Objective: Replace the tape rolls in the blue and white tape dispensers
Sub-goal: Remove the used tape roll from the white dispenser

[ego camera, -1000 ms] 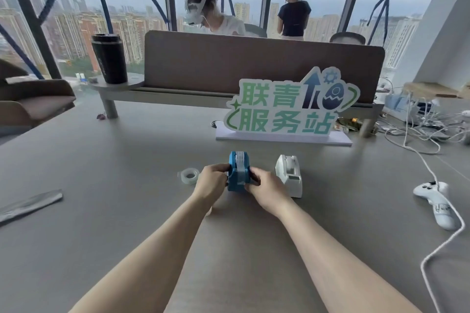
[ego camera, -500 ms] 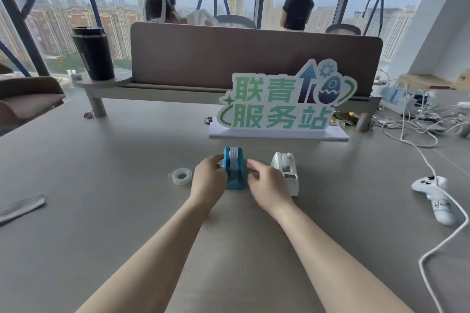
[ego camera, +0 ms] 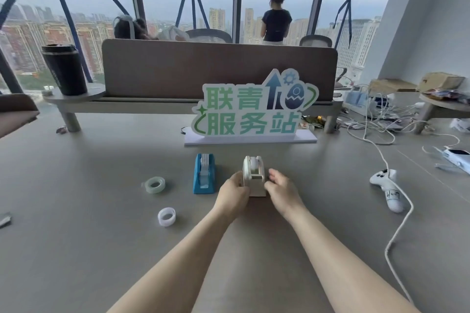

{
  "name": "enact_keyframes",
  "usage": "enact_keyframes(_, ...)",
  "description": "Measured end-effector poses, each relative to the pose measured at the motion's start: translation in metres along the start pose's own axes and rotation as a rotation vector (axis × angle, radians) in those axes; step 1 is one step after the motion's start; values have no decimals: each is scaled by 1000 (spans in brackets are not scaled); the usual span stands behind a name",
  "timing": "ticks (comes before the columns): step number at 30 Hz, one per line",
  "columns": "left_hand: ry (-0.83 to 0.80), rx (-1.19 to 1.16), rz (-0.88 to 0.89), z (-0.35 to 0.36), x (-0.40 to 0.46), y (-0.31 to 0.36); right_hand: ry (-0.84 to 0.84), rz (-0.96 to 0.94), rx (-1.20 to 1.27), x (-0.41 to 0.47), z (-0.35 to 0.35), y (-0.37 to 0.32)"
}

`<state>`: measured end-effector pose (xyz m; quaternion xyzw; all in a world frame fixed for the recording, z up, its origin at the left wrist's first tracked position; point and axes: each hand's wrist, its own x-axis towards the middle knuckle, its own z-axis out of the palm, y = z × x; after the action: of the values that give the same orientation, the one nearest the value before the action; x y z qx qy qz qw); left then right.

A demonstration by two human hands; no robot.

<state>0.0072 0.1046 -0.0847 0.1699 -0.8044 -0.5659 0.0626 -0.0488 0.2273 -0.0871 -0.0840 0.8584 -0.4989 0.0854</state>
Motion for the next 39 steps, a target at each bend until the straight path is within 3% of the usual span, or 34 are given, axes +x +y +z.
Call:
enact_keyframes(5,-66,-33,15,16,60,-70,-57,-56,-67,5,3,3)
enact_keyframes(12,45,-87,3,3,-2,-29,19,-80,-1,-19,2,3)
enact_keyframes(20,186,-122,-37,-16,-69,-34,96,-125,36,-62,8,17)
enact_keyframes(30,228,-109,17,-26,-117,-50,106,-207,-25,-109,15,20)
enact_keyframes(34,179,-69,24,-28,-110,-50,9,-271,-114,-102,11,7)
enact_keyframes(39,85,-76,27,-25,-98,-55,-175,-311,-438,-81,6,-14)
